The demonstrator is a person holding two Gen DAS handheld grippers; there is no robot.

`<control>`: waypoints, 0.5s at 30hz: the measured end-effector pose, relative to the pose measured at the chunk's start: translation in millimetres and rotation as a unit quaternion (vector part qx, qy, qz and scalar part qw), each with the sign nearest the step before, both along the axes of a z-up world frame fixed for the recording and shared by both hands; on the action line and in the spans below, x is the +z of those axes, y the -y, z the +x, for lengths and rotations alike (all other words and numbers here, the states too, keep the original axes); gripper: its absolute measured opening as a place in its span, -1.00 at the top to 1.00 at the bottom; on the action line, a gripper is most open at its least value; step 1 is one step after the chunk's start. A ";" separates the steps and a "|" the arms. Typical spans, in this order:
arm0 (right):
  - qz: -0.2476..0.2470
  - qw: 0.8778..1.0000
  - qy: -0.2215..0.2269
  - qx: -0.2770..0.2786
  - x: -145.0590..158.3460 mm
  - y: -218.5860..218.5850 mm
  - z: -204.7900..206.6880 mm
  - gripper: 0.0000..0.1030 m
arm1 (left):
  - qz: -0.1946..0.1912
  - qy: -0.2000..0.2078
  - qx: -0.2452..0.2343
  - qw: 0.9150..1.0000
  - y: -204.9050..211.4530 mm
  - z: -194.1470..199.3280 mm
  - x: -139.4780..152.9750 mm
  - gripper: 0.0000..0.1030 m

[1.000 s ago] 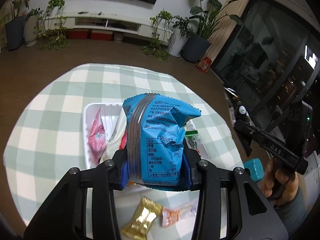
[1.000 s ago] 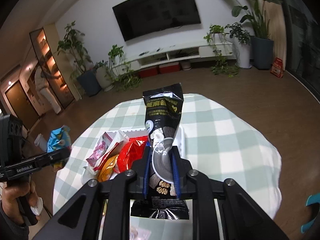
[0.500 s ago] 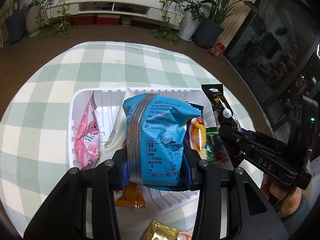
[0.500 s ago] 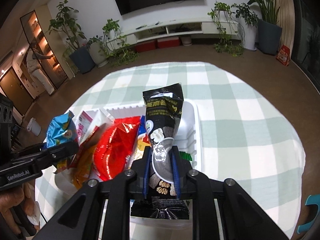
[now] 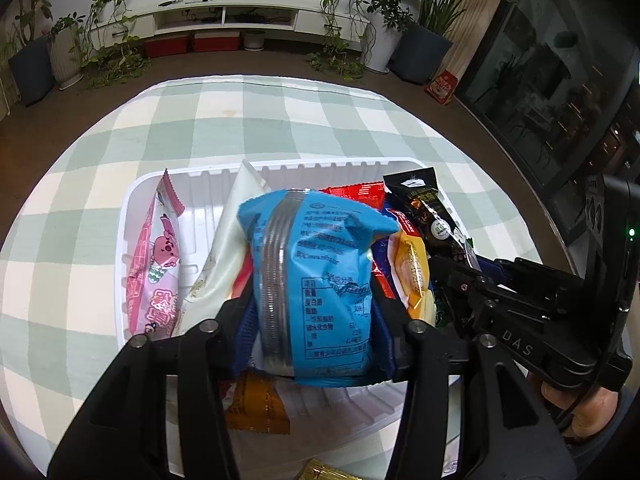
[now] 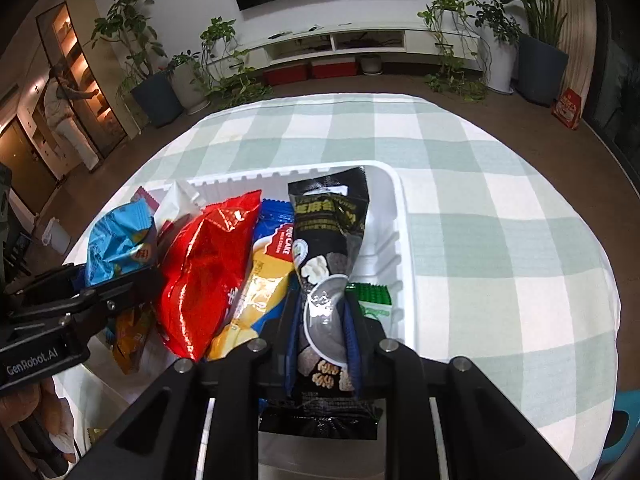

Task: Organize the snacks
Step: 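Carry the blue bag and black coffee pack over the tray and release both, then withdraw both grippers from the tray toward the red candy packs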

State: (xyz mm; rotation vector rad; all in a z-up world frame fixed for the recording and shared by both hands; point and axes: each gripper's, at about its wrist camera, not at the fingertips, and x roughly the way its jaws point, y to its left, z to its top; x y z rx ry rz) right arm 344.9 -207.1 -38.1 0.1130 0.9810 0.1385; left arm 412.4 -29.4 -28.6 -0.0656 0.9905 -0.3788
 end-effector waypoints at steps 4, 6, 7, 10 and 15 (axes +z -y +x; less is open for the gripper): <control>0.002 1.000 -0.004 0.005 0.1 -1.4 -0.2 0.31 | 0.005 0.003 -0.007 1.000 5.3 -3.2 0.3 -0.16; 0.004 1.000 -0.003 0.007 1.2 -1.5 -1.5 0.23 | 0.008 0.003 -0.010 1.000 7.2 -4.8 0.9 -0.20; 0.004 1.000 -0.002 0.008 2.2 -1.6 -2.7 0.22 | 0.008 0.004 -0.010 1.000 7.3 -5.5 1.6 -0.21; 0.003 1.000 0.003 0.010 5.8 -2.9 -5.3 0.11 | 0.007 0.008 -0.008 1.000 5.2 -7.6 5.5 -0.35; -0.005 1.000 0.024 0.016 15.0 -6.2 -12.1 -0.26 | 0.002 0.020 -0.005 1.000 -1.8 -16.5 17.8 -0.46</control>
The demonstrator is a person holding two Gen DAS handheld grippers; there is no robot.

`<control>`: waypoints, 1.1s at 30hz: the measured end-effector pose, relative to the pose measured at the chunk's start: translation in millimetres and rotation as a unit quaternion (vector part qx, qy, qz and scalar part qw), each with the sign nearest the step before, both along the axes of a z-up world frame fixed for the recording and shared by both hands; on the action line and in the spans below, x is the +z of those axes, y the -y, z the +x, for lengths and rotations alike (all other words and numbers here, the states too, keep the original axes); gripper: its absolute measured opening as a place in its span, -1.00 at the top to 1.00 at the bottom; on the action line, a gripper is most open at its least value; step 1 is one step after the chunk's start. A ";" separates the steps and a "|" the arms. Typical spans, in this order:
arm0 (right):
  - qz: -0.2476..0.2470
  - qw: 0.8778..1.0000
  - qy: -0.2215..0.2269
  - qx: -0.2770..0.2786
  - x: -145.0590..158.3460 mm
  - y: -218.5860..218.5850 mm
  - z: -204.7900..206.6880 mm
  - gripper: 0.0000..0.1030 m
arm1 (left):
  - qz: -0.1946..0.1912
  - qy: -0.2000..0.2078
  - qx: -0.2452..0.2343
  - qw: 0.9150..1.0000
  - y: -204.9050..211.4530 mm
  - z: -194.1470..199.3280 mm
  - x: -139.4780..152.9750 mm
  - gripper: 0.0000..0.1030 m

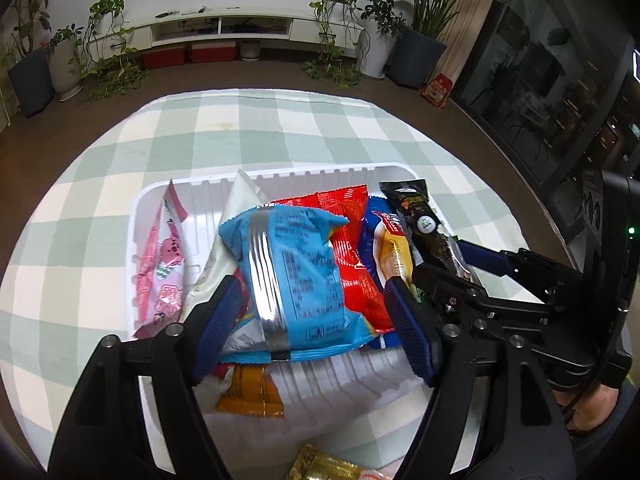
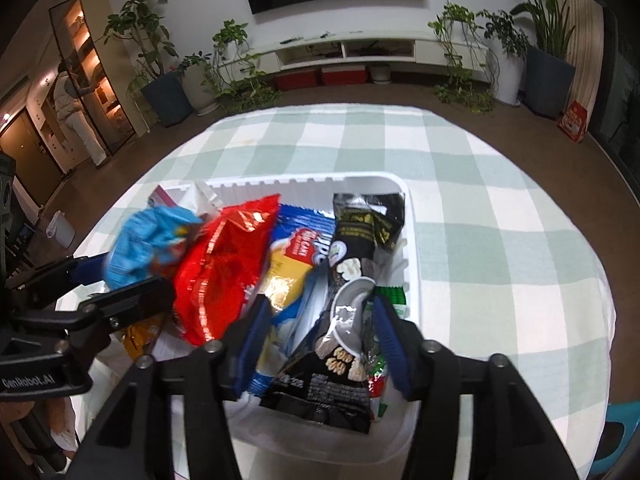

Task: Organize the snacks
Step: 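Withdraw both grippers from the tray toward the red candy packs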

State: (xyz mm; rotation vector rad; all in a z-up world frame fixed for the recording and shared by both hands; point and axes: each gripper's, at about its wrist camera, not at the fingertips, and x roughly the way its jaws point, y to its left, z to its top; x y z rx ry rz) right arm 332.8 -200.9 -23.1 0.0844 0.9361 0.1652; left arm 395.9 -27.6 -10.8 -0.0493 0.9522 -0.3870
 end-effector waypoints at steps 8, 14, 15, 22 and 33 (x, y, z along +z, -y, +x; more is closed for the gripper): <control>0.004 1.000 0.014 -0.006 10.6 8.3 -13.9 -0.40 | -0.007 0.021 0.000 1.000 -9.0 -27.0 23.4 -0.59; 0.030 0.999 0.030 -0.004 19.8 15.3 -31.7 -0.58 | -0.015 0.032 0.001 0.999 -19.1 -54.4 35.1 -0.67; 0.036 0.999 0.034 -0.002 20.9 16.3 -36.0 -0.62 | -0.019 0.034 0.001 0.999 -22.3 -60.8 36.9 -0.67; 0.094 0.994 0.058 -0.001 28.6 27.8 -75.0 -0.68 | -0.035 0.055 0.007 0.998 -45.4 -108.2 44.5 -0.75; 0.286 0.955 0.055 -0.057 7.4 70.7 -161.6 -1.00 | -0.034 0.068 -0.005 0.997 -72.9 -195.4 2.0 -0.96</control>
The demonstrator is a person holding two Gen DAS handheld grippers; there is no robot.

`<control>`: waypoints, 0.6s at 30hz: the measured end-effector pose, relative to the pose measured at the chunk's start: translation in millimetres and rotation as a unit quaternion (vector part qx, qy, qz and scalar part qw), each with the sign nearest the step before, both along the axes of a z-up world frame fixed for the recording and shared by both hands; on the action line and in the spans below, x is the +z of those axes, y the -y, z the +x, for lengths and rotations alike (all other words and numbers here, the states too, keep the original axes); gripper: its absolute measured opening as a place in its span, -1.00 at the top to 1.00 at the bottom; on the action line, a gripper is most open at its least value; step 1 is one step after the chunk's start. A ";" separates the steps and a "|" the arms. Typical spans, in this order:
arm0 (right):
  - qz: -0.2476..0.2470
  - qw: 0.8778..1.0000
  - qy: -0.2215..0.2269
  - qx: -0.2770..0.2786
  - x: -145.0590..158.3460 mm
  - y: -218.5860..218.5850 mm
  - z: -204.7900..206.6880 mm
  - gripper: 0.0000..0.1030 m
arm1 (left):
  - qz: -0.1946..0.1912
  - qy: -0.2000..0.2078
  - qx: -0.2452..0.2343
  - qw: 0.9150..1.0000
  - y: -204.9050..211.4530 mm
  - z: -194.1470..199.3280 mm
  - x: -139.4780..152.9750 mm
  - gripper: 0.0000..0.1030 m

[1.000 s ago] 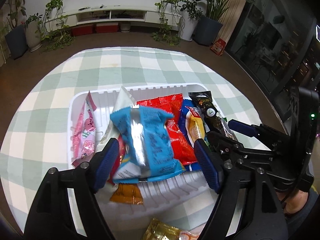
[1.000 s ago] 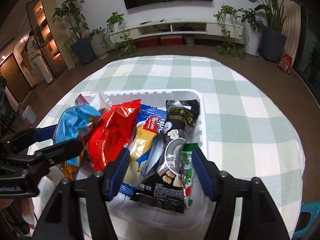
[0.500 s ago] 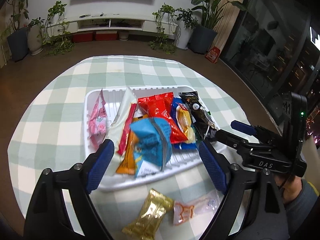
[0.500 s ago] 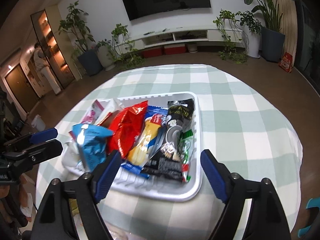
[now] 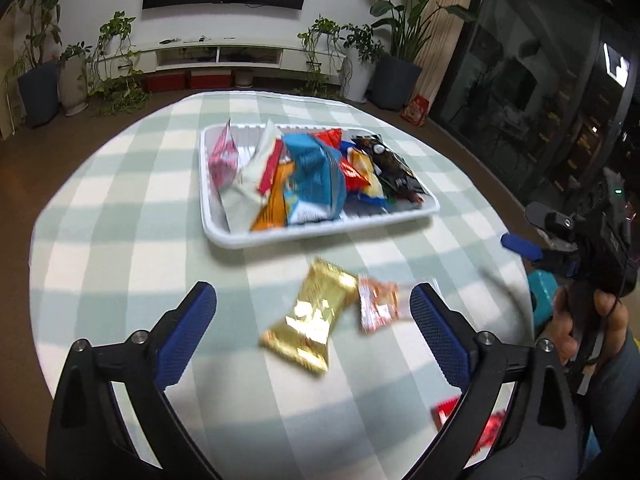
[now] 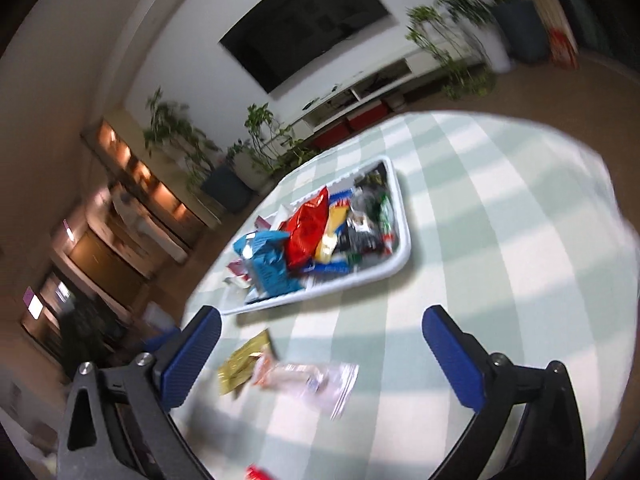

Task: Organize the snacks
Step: 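Withdraw both grippers from the tray toward the red candy packs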

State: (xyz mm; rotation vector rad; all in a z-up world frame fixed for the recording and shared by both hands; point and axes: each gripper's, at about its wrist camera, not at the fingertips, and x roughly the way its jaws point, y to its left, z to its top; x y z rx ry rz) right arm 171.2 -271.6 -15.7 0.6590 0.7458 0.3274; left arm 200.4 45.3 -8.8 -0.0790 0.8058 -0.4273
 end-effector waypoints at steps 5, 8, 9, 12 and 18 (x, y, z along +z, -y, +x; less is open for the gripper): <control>0.005 1.000 -0.008 0.009 -3.1 -6.5 -13.6 -1.00 | 0.006 -0.036 -0.010 0.999 -0.1 -19.8 -12.3 -0.99; -0.039 0.999 0.012 0.030 2.2 -21.4 -23.8 -1.00 | 0.005 -0.051 -0.016 0.999 1.2 -21.6 -15.0 -0.99; -0.049 0.998 0.018 0.038 3.5 -26.2 -27.4 -1.00 | 0.013 -0.050 -0.024 0.998 4.4 -23.6 -15.1 -0.99; -0.071 0.995 0.018 0.067 2.8 -41.0 -41.6 -0.99 | 0.042 -0.053 -0.040 0.997 14.1 -29.2 -18.1 -0.98; -0.127 0.986 -0.022 0.108 -4.2 -63.7 -79.1 -0.76 | 0.051 -0.054 -0.055 0.996 25.9 -50.1 -23.3 -0.97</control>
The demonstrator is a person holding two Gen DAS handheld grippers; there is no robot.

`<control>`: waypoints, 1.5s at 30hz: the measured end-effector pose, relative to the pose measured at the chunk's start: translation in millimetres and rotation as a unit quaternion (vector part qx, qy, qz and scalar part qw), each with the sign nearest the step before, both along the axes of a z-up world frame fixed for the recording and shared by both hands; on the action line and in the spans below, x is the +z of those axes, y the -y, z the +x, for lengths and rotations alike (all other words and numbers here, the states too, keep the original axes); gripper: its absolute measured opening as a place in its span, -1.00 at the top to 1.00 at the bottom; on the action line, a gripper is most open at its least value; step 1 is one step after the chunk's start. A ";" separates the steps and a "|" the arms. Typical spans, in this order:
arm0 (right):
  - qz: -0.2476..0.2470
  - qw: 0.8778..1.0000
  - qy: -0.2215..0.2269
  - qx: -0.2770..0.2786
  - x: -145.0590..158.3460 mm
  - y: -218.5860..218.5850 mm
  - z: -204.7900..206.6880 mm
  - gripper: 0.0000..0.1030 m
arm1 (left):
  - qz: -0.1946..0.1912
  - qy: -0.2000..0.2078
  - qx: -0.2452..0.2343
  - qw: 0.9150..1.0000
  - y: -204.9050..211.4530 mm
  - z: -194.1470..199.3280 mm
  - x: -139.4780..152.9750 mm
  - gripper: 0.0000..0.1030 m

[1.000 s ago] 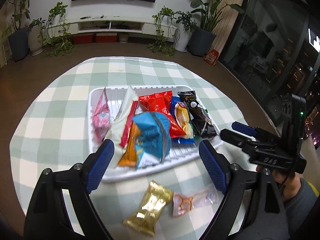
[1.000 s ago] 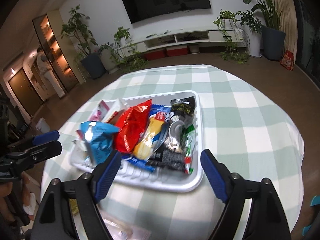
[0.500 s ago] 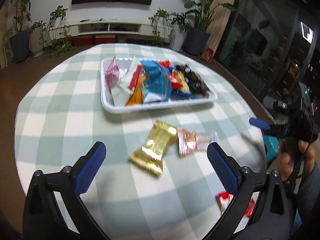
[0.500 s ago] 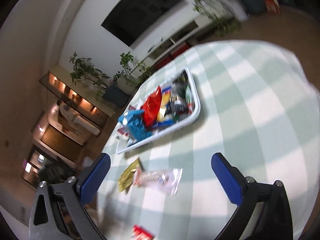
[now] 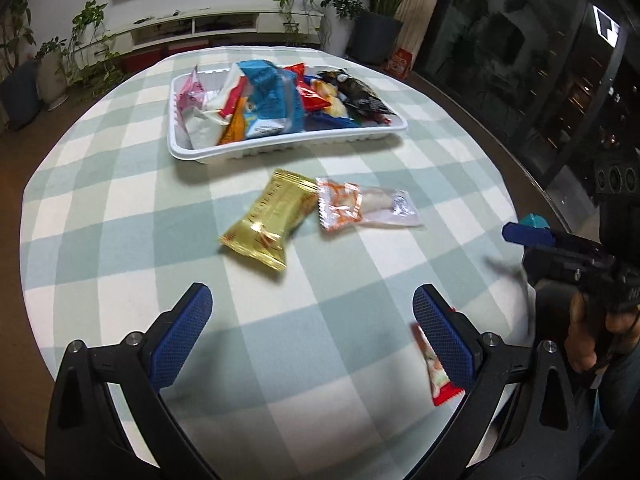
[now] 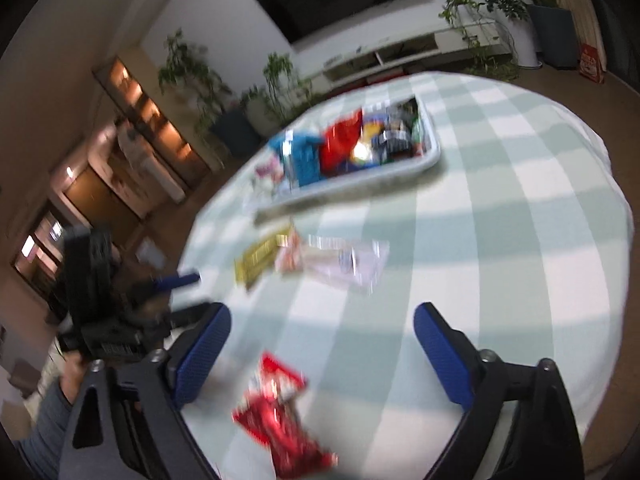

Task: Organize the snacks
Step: 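Withdraw both grippers from the tray toward the red candy packs, then grasp the red-and-white candy pack with the left gripper while the right gripper grasps the red foil pack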

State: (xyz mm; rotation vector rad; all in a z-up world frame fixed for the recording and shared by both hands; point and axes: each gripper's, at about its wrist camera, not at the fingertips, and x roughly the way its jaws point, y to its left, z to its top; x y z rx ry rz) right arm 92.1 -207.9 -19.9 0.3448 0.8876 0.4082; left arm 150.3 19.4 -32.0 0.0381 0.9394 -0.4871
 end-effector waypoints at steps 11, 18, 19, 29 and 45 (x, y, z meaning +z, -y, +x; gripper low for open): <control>-0.186 0.976 -0.034 0.108 -15.6 -51.8 -47.5 -0.38 | -0.020 -0.001 0.010 1.000 6.7 -40.2 -1.0 -0.97; -0.223 0.964 -0.049 0.139 -28.3 -69.9 -43.1 -0.24 | -0.034 0.000 0.016 0.999 1.9 -52.7 3.7 -0.97; -0.229 0.962 -0.051 0.138 -29.6 -71.0 -41.1 -0.21 | -0.035 0.000 0.016 0.999 1.8 -53.9 4.4 -0.97; -0.231 0.962 -0.053 0.136 -31.1 -65.0 -31.1 0.17 | -0.036 0.004 0.006 0.999 7.2 -63.4 8.1 -0.97; -0.236 0.964 -0.075 0.096 -31.0 -47.4 -25.3 0.35 | 0.038 -0.025 -0.009 0.999 65.1 -61.1 -10.8 -0.97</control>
